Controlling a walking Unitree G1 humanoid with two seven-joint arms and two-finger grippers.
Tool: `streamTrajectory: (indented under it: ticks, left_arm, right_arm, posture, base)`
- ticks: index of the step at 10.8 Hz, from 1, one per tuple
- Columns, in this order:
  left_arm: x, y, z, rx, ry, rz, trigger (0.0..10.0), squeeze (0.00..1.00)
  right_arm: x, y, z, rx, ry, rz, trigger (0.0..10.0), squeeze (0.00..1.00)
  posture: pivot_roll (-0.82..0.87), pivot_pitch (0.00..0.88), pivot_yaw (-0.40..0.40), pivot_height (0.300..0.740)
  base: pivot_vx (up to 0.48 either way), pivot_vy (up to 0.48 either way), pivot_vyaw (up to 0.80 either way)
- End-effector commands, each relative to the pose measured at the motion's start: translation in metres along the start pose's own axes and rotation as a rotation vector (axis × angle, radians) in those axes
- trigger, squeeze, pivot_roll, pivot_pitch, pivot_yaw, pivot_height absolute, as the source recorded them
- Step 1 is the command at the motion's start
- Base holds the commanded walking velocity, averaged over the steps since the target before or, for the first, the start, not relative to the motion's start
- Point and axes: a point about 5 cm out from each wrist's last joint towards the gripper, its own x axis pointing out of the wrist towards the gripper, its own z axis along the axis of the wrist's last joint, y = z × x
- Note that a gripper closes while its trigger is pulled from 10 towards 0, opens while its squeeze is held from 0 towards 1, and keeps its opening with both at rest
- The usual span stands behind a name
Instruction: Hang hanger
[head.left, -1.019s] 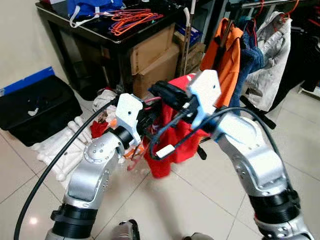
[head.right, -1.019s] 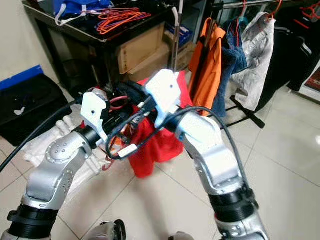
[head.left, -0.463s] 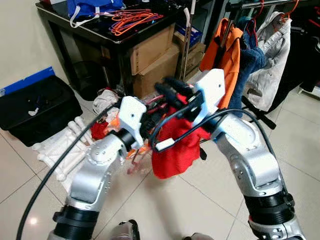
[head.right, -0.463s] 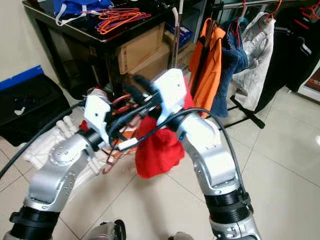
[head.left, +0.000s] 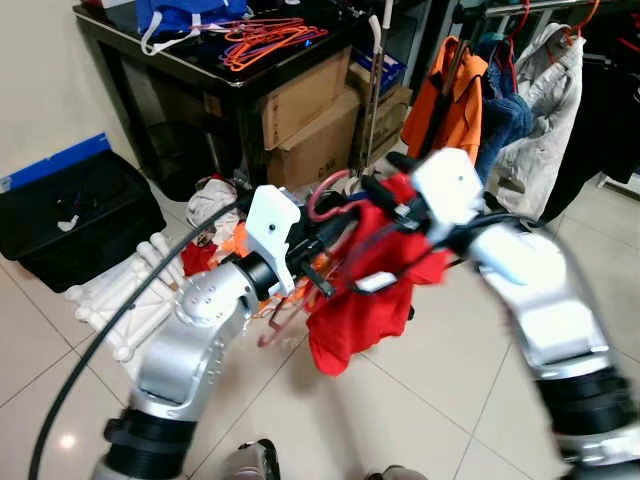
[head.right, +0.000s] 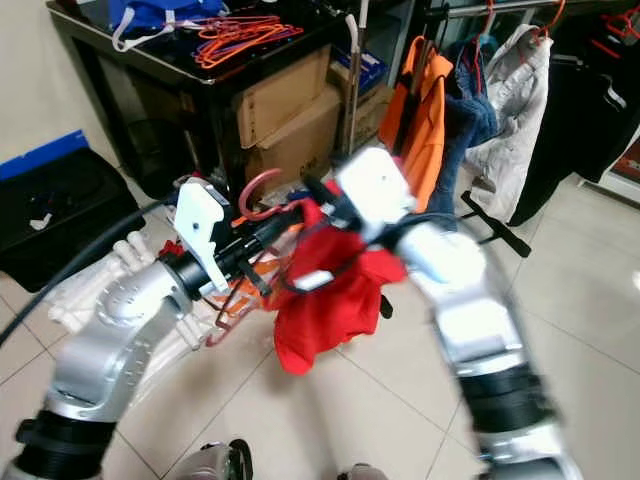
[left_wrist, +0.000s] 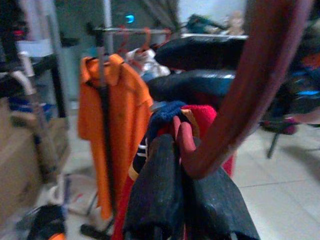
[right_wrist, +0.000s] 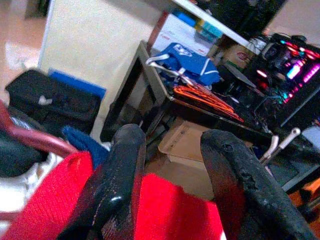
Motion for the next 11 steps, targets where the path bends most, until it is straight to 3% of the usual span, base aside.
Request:
streamTrajectory:
  ticks: [1,3,5,6,9,11]
  left_arm:
    - [0.004,-0.008,0.018,0.02,-0.068,-0.079,10.0,0.0]
    - [-0.006,-0.001,0.021,0.035,-0.032,-0.148,10.0,0.0]
    - [-0.013,0.011,0.017,0.031,0.012,-0.135,10.0,0.0]
    - [-0.019,0.016,0.016,0.005,0.022,-0.15,10.0,0.0]
    - [-0.031,0.036,0.032,0.027,0.034,-0.248,10.0,0.0]
    - [-0.034,0.038,0.04,0.035,0.034,-0.294,10.0,0.0]
  right_arm:
    - [-0.003,-0.002,-0.001,-0.02,0.007,0.025,10.0,0.0]
    - [-0.014,-0.019,-0.002,-0.064,0.019,0.067,10.0,0.0]
    - [-0.026,-0.052,0.017,0.149,-0.089,-0.057,10.0,0.0]
    - [-0.042,-0.065,0.008,0.211,-0.069,-0.077,10.0,0.0]
    - [-0.082,-0.068,-0.03,0.236,0.122,0.069,10.0,0.0]
    - [-0.091,-0.062,-0.039,0.257,0.171,0.144,10.0,0.0]
  posture:
    - [-0.15,0.094,0.008,0.74]
    - [-0.14,0.088,0.006,0.74]
    - [-0.14,0.083,0.007,0.74]
    - [-0.14,0.079,0.01,0.74]
    - [-0.15,0.071,0.015,0.74]
    - [-0.15,0.078,0.018,0.74]
  base:
    - [0.0,0.0,0.0]
    - [0.0,0.0,0.0]
    - [0.0,0.0,0.0]
    - [0.0,0.0,0.0]
    - [0.0,0.0,0.0]
    - [0.0,0.0,0.0]
